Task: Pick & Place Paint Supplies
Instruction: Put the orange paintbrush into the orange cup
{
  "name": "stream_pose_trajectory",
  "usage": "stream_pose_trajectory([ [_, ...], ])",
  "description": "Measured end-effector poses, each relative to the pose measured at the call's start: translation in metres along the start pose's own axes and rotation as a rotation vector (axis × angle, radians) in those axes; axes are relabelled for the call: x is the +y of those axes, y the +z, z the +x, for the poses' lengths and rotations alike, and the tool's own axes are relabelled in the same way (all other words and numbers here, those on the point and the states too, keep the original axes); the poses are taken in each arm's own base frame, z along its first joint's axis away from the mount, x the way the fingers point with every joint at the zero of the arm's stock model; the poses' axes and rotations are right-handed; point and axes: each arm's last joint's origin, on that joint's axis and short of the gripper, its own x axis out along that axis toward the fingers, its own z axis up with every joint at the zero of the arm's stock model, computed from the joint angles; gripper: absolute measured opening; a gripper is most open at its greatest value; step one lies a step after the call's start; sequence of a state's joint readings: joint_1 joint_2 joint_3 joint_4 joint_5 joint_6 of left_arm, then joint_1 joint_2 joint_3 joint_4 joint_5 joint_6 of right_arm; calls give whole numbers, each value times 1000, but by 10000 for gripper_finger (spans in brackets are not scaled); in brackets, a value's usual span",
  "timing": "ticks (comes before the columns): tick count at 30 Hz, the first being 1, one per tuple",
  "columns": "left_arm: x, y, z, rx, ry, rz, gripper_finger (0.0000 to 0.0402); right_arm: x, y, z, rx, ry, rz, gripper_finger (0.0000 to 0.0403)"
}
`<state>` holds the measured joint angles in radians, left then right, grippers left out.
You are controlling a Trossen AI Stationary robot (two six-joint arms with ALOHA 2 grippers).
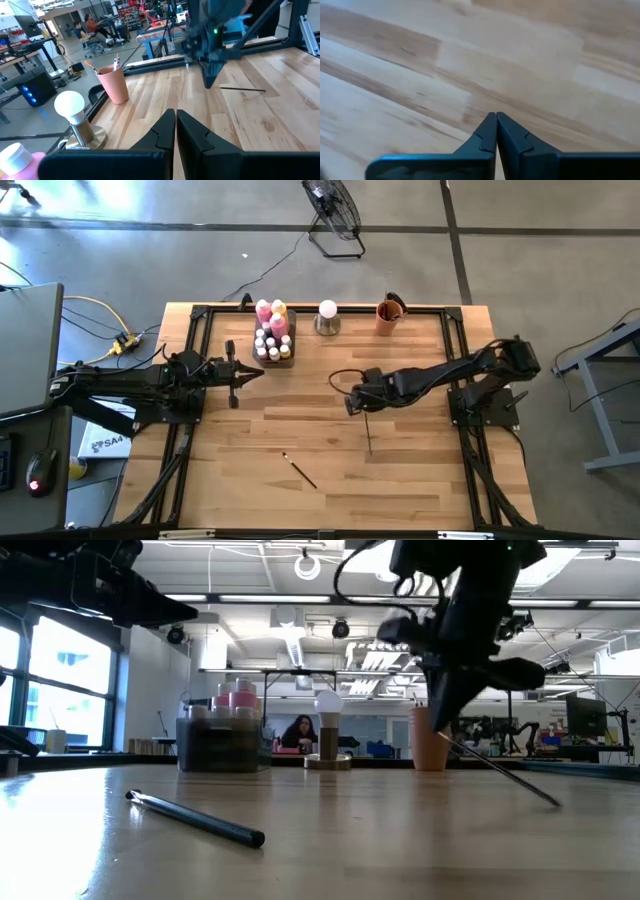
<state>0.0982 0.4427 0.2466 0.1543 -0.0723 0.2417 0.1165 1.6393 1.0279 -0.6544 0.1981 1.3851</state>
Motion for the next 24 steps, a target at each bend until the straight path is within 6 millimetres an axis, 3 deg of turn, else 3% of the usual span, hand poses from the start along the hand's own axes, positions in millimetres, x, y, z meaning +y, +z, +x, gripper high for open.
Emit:
stream_pose_trajectory([
  [13, 0, 0, 0, 0, 0, 0, 12, -7, 21, -71, -287, 209, -10, 2],
  [24, 0, 0, 0, -1, 0, 0, 12, -31, 49, -125, -599, 261, -45, 2],
])
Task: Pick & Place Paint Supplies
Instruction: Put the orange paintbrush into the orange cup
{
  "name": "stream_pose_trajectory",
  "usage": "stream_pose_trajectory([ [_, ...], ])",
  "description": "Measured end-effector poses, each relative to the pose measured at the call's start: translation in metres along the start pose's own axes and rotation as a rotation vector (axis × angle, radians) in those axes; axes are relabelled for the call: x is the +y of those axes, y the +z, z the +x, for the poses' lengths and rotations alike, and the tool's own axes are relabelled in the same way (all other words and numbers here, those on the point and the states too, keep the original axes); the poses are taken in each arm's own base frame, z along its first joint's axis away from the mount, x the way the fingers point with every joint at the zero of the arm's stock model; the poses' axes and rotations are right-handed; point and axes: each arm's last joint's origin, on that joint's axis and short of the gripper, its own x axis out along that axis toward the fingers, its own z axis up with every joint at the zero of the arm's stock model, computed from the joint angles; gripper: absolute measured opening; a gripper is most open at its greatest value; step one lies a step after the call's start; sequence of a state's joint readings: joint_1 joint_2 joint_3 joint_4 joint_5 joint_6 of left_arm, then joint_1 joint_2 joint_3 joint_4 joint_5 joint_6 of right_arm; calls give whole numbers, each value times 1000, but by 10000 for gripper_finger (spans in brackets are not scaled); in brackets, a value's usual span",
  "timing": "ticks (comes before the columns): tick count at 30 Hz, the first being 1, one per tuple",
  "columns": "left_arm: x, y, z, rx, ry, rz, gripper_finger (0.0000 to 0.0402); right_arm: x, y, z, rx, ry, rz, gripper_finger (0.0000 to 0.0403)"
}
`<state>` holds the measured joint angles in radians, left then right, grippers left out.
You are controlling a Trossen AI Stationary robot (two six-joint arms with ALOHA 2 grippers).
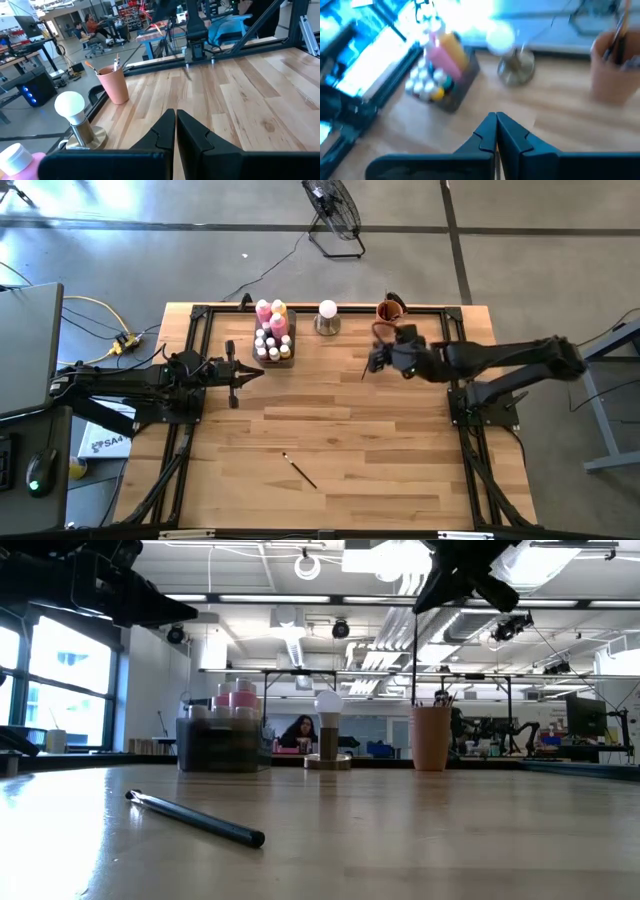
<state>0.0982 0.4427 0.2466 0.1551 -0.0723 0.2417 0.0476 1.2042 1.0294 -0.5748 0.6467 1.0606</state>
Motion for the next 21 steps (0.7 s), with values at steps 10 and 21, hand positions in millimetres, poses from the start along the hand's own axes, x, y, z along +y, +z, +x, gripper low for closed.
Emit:
stream_pose_trajectory([
  [10, 1, 0, 0, 9, 36, 0, 12, -11, 44, -3, -288, -75, -76, 2],
  [21, 1, 0, 0, 10, 43, 0, 12, -30, 88, 8, -499, -233, -111, 2],
])
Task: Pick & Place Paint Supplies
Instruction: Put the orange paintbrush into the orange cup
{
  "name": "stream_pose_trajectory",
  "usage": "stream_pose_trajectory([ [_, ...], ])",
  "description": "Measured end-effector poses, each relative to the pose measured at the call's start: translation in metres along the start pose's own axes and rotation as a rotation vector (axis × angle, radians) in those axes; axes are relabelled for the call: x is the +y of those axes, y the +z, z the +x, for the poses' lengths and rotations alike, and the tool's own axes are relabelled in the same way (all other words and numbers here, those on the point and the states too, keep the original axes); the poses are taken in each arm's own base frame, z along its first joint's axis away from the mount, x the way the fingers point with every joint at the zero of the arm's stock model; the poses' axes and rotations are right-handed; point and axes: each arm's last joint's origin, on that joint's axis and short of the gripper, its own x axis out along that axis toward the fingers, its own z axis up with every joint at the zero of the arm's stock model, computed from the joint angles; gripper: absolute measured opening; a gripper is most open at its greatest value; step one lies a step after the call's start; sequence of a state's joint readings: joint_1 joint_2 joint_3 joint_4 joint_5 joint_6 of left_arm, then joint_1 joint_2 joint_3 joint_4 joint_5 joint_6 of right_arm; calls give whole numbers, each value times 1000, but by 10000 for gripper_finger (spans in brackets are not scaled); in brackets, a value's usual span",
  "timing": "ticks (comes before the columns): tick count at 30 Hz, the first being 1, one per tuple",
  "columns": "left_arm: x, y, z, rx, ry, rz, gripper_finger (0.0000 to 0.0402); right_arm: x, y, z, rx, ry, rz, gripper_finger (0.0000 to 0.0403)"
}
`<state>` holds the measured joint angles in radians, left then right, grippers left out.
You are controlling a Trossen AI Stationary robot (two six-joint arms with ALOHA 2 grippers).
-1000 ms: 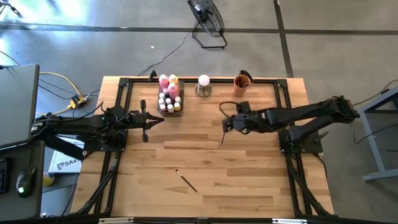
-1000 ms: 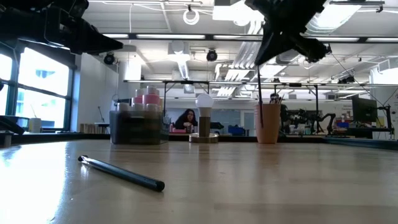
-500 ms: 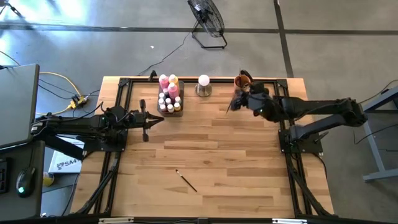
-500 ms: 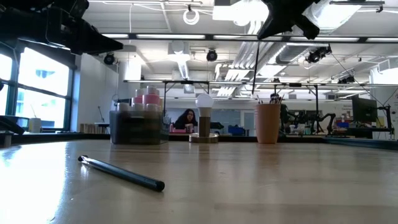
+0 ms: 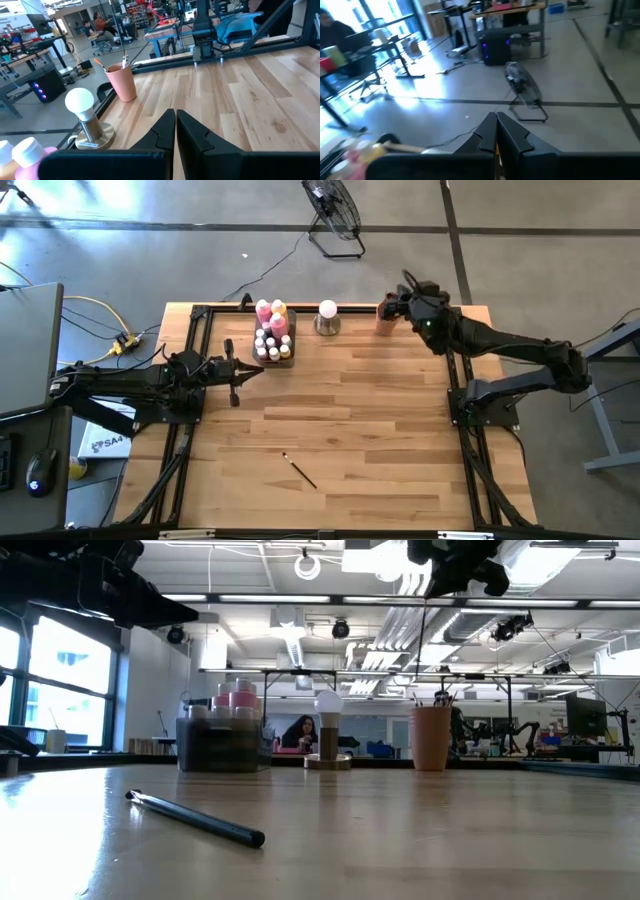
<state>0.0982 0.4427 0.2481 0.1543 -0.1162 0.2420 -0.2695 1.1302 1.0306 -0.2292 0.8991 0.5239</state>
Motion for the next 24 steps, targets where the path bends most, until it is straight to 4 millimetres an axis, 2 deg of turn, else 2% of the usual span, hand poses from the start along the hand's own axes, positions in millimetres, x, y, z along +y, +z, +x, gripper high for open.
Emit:
stream_pose_trajectory([
  [6, 0, 0, 0, 1, 2, 0, 12, -15, 7, 17, -24, -96, 9, 2],
  [11, 0, 0, 0, 1, 2, 0, 12, -21, 5, 32, -18, -152, -11, 2],
  [24, 0, 0, 0, 1, 1, 0, 12, -19, -34, 94, 40, -294, -95, 2],
])
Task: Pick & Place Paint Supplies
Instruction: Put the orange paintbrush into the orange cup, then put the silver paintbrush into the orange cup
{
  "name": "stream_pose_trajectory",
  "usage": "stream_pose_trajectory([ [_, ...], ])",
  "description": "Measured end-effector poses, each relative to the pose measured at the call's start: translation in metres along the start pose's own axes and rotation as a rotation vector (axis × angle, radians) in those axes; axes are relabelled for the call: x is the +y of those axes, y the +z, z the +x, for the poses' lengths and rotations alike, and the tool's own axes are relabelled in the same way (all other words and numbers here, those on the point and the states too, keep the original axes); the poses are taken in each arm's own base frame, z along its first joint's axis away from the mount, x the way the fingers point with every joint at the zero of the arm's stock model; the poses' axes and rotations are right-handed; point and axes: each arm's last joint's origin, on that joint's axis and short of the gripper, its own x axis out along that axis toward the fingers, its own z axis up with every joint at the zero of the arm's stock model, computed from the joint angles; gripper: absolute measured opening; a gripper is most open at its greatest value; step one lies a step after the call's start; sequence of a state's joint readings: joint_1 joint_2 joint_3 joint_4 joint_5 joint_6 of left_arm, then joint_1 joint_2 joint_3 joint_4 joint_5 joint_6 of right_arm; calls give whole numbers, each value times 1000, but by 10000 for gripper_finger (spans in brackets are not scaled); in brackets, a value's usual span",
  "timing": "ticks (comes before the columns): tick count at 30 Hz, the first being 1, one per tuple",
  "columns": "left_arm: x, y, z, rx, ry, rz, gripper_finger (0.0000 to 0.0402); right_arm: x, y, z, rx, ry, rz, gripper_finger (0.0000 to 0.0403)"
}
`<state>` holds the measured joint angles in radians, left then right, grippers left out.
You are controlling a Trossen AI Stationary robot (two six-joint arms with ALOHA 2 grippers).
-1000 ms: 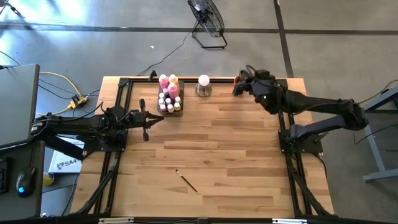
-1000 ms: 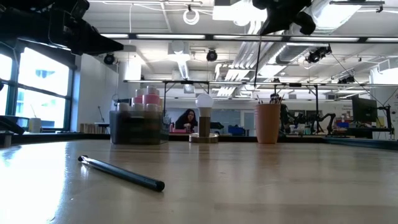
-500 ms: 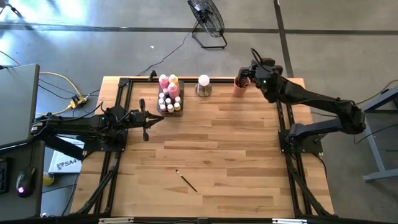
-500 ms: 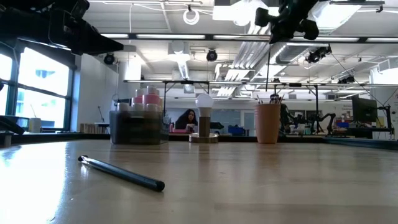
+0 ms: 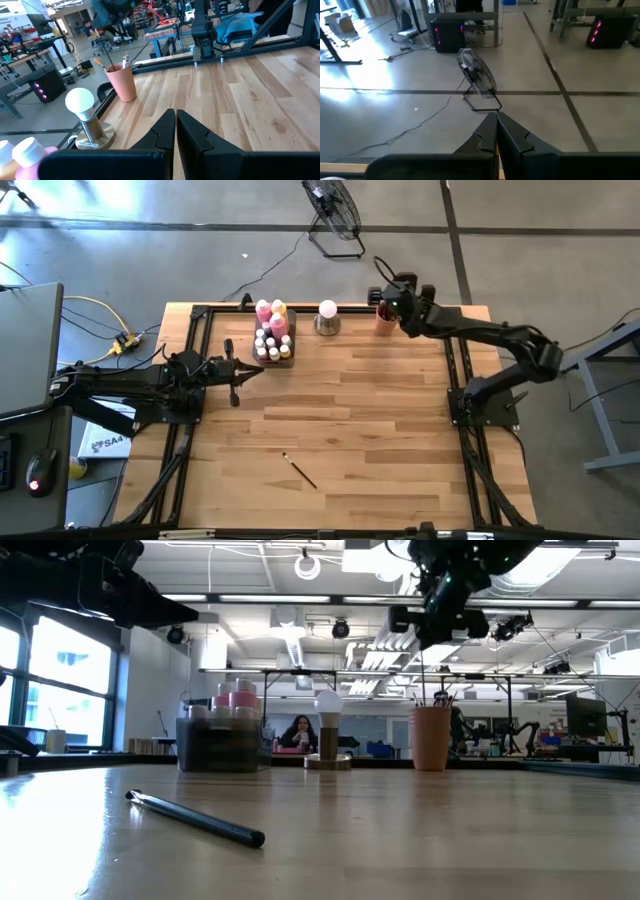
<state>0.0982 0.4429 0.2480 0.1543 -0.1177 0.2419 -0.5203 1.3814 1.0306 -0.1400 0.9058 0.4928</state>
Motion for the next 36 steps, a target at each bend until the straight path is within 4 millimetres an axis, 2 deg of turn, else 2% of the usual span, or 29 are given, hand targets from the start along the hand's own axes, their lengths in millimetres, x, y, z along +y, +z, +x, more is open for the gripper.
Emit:
stream_pose_trajectory([
  [3, 0, 0, 0, 0, 0, 0, 12, 4, -7, 10, 19, 5, 4, 2],
  [11, 0, 0, 0, 0, 0, 0, 12, 11, -22, 22, 76, 28, -45, 2],
  [22, 0, 0, 0, 0, 0, 0, 12, 10, -23, 27, 118, 81, -44, 6],
  [25, 0, 0, 0, 0, 0, 0, 12, 10, -23, 27, 128, 97, -44, 24],
  [31, 0, 0, 0, 0, 0, 0, 12, 10, -22, 26, 126, 100, -42, 90],
  [36, 0, 0, 0, 0, 0, 0, 12, 12, -4, 9, 53, 177, 9, 116],
])
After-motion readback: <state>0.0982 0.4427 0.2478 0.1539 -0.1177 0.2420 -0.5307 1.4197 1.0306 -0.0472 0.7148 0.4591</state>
